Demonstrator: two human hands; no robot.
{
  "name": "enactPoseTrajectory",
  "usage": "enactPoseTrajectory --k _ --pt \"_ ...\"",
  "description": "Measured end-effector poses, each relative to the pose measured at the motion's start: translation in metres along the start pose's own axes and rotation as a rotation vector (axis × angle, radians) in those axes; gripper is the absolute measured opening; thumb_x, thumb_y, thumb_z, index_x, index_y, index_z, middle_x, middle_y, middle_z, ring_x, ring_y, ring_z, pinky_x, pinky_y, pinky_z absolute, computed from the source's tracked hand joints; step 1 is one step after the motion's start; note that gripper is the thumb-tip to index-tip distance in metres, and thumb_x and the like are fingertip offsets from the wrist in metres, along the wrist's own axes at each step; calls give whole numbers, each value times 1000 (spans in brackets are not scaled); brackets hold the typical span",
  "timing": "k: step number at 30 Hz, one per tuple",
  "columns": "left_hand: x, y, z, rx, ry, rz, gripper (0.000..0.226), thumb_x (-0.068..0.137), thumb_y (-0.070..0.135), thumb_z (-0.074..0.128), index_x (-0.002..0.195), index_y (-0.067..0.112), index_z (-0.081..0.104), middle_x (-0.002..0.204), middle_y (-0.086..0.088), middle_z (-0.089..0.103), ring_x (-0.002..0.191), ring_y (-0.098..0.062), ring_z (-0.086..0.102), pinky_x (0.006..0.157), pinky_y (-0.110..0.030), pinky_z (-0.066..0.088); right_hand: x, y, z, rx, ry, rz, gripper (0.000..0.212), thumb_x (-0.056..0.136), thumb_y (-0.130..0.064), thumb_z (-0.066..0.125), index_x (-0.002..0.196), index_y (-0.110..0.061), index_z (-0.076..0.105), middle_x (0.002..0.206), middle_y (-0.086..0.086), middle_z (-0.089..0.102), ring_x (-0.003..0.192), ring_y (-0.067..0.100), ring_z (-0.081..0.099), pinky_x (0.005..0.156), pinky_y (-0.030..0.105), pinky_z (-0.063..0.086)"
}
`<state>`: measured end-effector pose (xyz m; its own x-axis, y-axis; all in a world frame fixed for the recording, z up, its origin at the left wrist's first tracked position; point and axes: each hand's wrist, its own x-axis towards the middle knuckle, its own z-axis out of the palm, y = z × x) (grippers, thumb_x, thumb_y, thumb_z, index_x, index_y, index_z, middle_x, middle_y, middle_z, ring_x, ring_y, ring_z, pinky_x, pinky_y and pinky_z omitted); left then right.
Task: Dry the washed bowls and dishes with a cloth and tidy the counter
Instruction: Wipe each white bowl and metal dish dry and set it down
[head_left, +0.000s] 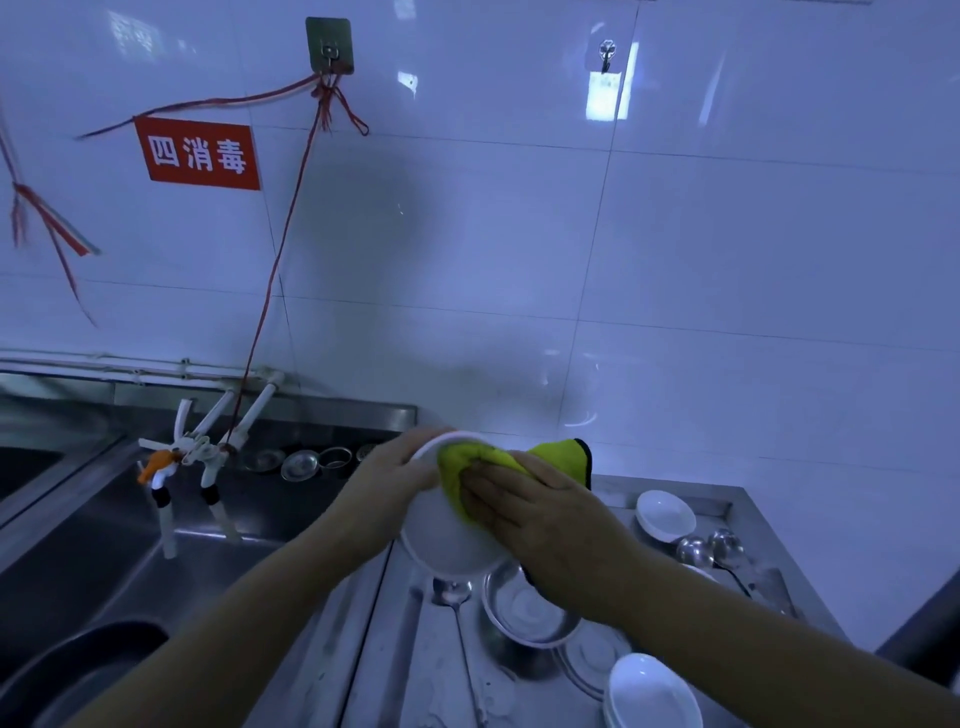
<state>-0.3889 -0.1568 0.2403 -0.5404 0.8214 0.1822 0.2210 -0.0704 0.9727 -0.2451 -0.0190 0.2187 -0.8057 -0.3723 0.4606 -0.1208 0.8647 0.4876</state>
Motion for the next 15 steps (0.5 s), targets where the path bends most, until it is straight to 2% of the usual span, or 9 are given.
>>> enactPoseTrajectory --k 4,6,8,11,13,15 --pt "5 -6 7 -42 217 88 37 62 16 45 89 35 63 95 0 64 86 -19 58 76 -36 47 6 -38 17 144 177 349 46 70 -3 45 110 -3 68 115 11 67 112 27 60 106 44 40" --pt "7 -6 13 -68 277 115 35 64 17 44 87 37 61 93 7 63 85 -14 57 73 -34 48 14 -58 20 275 246 480 51 62 -1 48 108 -3 69 110 11 68 106 29 61 101 44 44" --pt "7 -7 15 -62 304 104 34 65 18 43 87 40 59 92 11 62 85 -10 57 71 -31 48 20 -67 21 323 284 513 49 66 -1 47 110 -5 68 108 10 68 104 27 61 97 41 43" --pt "5 -8 6 -13 222 60 36 64 18 44 89 39 60 96 5 62 88 -19 56 76 -36 48 12 -53 24 250 291 300 27 87 -1 54 106 -9 71 107 7 70 102 24 63 93 39 46" --pt "6 -5 -8 65 35 -22 41 63 18 46 94 38 63 100 0 63 91 -22 57 77 -37 47 1 -31 24 147 268 77 16 93 -8 59 99 -11 73 104 6 71 100 23 65 94 37 47" --pt "8 0 -20 171 -168 -147 45 62 19 48 103 31 65 105 -11 64 94 -31 58 80 -41 47 -4 -10 22 74 227 -76 14 93 -7 60 93 -11 73 99 6 71 98 24 66 95 37 47"
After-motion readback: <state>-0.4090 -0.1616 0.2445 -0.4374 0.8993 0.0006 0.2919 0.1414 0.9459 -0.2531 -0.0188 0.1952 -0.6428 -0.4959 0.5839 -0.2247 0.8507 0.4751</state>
